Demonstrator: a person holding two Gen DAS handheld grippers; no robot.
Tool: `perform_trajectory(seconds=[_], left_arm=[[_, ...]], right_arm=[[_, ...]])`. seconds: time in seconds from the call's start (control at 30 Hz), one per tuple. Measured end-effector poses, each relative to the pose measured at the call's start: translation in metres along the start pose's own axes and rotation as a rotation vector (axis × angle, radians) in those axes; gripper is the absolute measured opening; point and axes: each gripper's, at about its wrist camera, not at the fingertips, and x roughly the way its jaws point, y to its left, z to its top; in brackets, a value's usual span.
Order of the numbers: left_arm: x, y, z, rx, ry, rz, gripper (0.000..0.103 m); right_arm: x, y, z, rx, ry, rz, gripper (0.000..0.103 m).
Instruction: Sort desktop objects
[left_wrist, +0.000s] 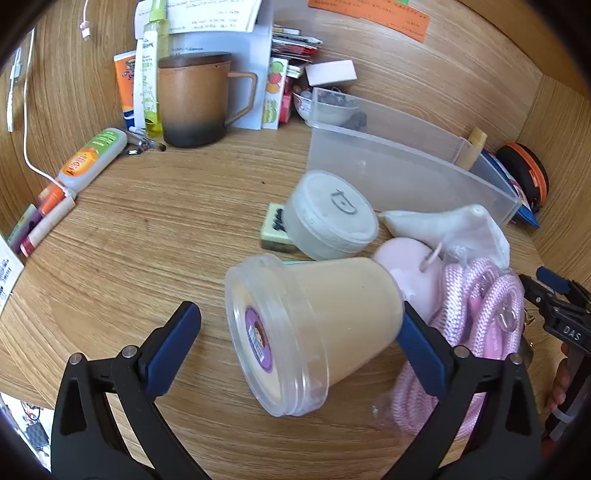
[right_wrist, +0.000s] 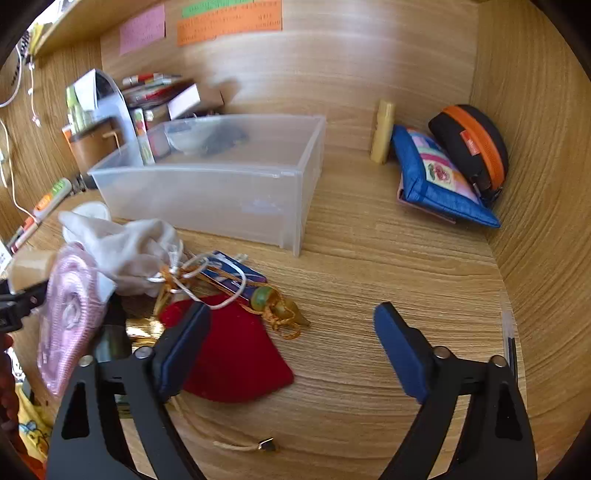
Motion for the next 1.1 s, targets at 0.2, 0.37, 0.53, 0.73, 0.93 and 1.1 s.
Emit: perform_trajectory(seconds=[0.2,0.37,0.53,0.73,0.93,1.1], left_arm=[[0.009,-0.001,0.003,-0.007,0.037,0.007,0.103],[0.017,-0.008,0.001,0.027,0.026,0.061,0.103],[0.02,-0.01,0.0,0.039,0.008,0.091,0.101],[0.014,-0.003,0.003,0.02,-0.018,0.081,0.082],[0.005,-0.001,0.006,0.02,-0.053,0.097,0.07],[0.002,0.0,0.009,0.029,-0.072,0.113,0.069]], right_arm=[[0.017,-0.005,0.002,0.0,0.061,0.01,0.06],[0.028,-0.003,0.006,-0.013,0.093,0.019,0.051],[0.032,0.003,0.009,-0.038,0.094,0.033,0.041],[0.032,0.0,0.009,-0.031,0.092,0.102,0.016],[0.02,-0.007,0.008,0.005,0.047,0.114,0.015],[0.003,-0.011,0.015,0.023,-0.007,0.132,0.015]])
